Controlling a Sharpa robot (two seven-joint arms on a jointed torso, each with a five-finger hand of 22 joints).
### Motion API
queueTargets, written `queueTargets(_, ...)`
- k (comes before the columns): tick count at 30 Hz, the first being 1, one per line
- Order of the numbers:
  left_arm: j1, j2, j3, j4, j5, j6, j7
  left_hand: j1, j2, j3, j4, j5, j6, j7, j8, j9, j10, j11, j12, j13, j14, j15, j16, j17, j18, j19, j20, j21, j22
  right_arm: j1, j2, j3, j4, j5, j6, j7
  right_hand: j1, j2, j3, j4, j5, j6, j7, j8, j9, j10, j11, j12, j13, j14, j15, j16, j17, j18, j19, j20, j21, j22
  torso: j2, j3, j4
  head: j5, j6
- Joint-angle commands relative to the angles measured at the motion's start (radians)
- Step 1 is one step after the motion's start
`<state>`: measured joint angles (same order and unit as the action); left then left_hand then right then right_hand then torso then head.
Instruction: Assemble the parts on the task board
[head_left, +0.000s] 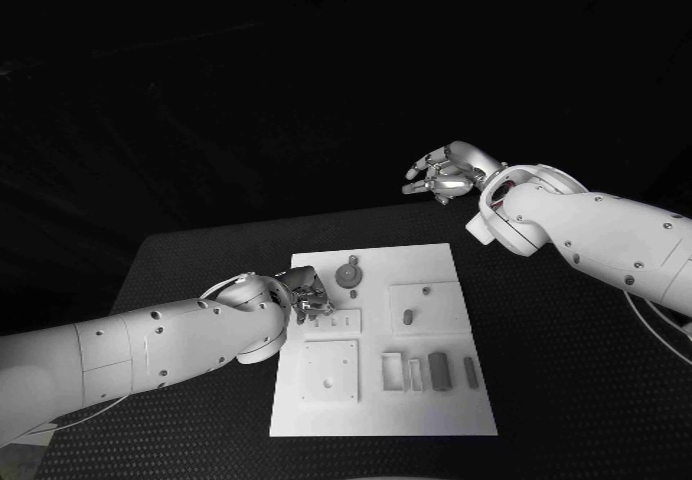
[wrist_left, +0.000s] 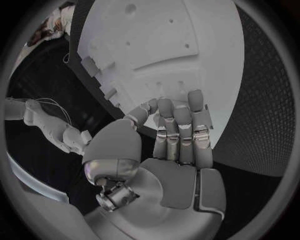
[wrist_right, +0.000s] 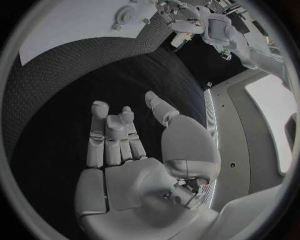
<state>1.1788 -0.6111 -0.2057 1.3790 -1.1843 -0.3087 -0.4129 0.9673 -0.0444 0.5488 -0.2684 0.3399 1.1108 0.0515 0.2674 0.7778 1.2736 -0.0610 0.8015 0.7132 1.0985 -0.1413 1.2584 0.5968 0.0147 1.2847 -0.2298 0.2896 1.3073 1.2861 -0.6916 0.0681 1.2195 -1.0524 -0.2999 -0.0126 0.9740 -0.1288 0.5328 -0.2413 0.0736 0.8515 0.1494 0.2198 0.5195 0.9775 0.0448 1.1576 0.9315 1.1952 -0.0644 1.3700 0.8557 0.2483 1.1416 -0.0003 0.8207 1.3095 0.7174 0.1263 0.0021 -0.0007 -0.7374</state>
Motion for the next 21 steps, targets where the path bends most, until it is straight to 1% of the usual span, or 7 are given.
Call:
queueTargets(1, -0.001, 0.001, 0.000, 0.001, 0.006, -0.016, 0.016, 0.002, -0.012, 0.004, 0.004, -0.005, -0.008, 0.002, -0.002, -0.002, -0.002, 0.005, -0.006, -0.001, 0.002, -0.001, -0.004, -0.001, -0.015, 0.002, 0.000, -0.005, 0.020, 0.000, -0.001, 0.000, 0.001, 0.001, 0.009, 0.005, -0.010, -0.004, 0.001, 0.007, 0.002, -0.001, 0.009, -0.006, -0.001, -0.007, 0.000, 0.005, -0.001, -0.008, 0.000, 0.004, 0.001, 0.013, -0.002, -0.007, -0.005, 0.015, 0.000, 0.0001, 0.0000, 0.000, 0.000)
queueTargets(10, -0.001, -0.002, 0.001, -0.006, 0.026, -0.022, 0.027, -0.001, -0.022, 0.003, 0.010, -0.010, -0.010, 0.003, -0.002, -0.003, -0.004, 0.005, -0.007, -0.002, 0.002, -0.001, -0.004, -0.002, -0.015, 0.003, 0.001, -0.006, 0.020, -0.001, -0.002, 0.000, 0.000, 0.001, 0.009, 0.005, -0.010, -0.004, 0.002, 0.007, 0.002, -0.001, 0.009, -0.006, -0.001, -0.007, 0.000, 0.005, -0.001, -0.008, 0.000, 0.004, 0.001, 0.013, -0.002, -0.007, -0.005, 0.015, 0.000, 0.0001, -0.0003, -0.001, -0.001)
queueTargets(16, 0.001, -0.030, 0.007, 0.002, 0.097, 0.005, 0.053, -0.012, -0.056, 0.002, 0.028, -0.017, -0.033, 0.013, -0.011, -0.009, -0.027, 0.016, -0.022, -0.008, -0.017, 0.006, -0.017, -0.009, -0.015, -0.016, 0.008, -0.021, 0.016, -0.001, -0.002, 0.000, -0.004, 0.001, 0.009, 0.005, -0.009, -0.004, 0.002, 0.007, 0.002, -0.001, 0.009, -0.006, -0.001, -0.007, 0.000, 0.005, -0.002, -0.008, 0.000, 0.004, 0.001, 0.013, -0.002, -0.007, -0.005, 0.015, 0.000, -0.0006, 0.0000, -0.002, 0.002)
queueTargets(17, 0.004, -0.035, 0.012, 0.003, 0.113, 0.021, 0.055, -0.013, -0.062, 0.002, 0.031, -0.021, -0.039, 0.015, -0.014, -0.011, -0.032, 0.019, -0.025, -0.010, -0.020, 0.008, -0.021, -0.011, -0.015, -0.020, 0.009, -0.025, 0.016, -0.001, -0.001, 0.000, -0.006, 0.001, 0.010, 0.005, -0.009, -0.004, 0.002, 0.007, 0.002, -0.001, 0.009, -0.006, -0.001, -0.007, 0.000, 0.005, -0.002, -0.008, 0.000, 0.004, 0.001, 0.013, -0.002, -0.007, -0.005, 0.015, 0.000, -0.0006, 0.0000, -0.002, 0.002)
queueTargets(18, 0.005, -0.037, 0.041, -0.004, 0.124, 0.048, 0.056, -0.015, -0.068, 0.000, 0.035, -0.061, -0.062, 0.024, -0.025, -0.016, -0.040, 0.027, -0.032, -0.013, -0.025, 0.012, -0.025, -0.013, -0.014, -0.025, 0.011, -0.029, 0.015, -0.001, -0.001, 0.000, -0.008, 0.001, 0.009, 0.005, -0.009, -0.004, 0.001, 0.007, 0.002, -0.001, 0.009, -0.006, -0.001, -0.007, 0.000, 0.005, -0.002, -0.008, 0.000, 0.004, 0.001, 0.013, -0.002, -0.007, -0.005, 0.015, -0.001, -0.0006, 0.0002, -0.002, 0.003)
queueTargets(20, 0.012, -0.051, 0.055, 0.002, 0.125, 0.078, 0.062, -0.023, -0.081, -0.001, 0.046, -0.120, -0.102, 0.041, -0.045, -0.028, -0.058, 0.040, -0.047, -0.020, -0.036, 0.022, -0.035, -0.019, -0.015, -0.037, 0.016, -0.040, 0.012, -0.001, -0.002, 0.000, -0.010, 0.001, 0.010, 0.005, -0.009, -0.004, 0.001, 0.007, 0.002, -0.001, 0.009, -0.006, -0.001, -0.007, 0.000, 0.005, -0.002, -0.008, 0.000, 0.004, 0.001, 0.013, -0.002, -0.007, -0.005, 0.015, -0.001, -0.0004, -0.0001, -0.002, 0.004)
queueTargets(21, 0.017, -0.055, 0.056, 0.002, 0.127, 0.083, 0.064, -0.024, -0.084, 0.000, 0.051, -0.138, -0.104, 0.043, -0.045, -0.030, -0.061, 0.042, -0.050, -0.023, -0.038, 0.025, -0.038, -0.021, -0.014, -0.040, 0.018, -0.043, 0.011, -0.001, -0.002, 0.000, -0.011, 0.001, 0.009, 0.005, -0.009, -0.004, 0.001, 0.006, 0.002, -0.001, 0.009, -0.006, -0.001, -0.007, 0.000, 0.005, -0.002, -0.008, 0.000, 0.004, 0.001, 0.013, -0.002, -0.007, -0.005, 0.015, -0.001, -0.0005, 0.0000, -0.002, 0.005)
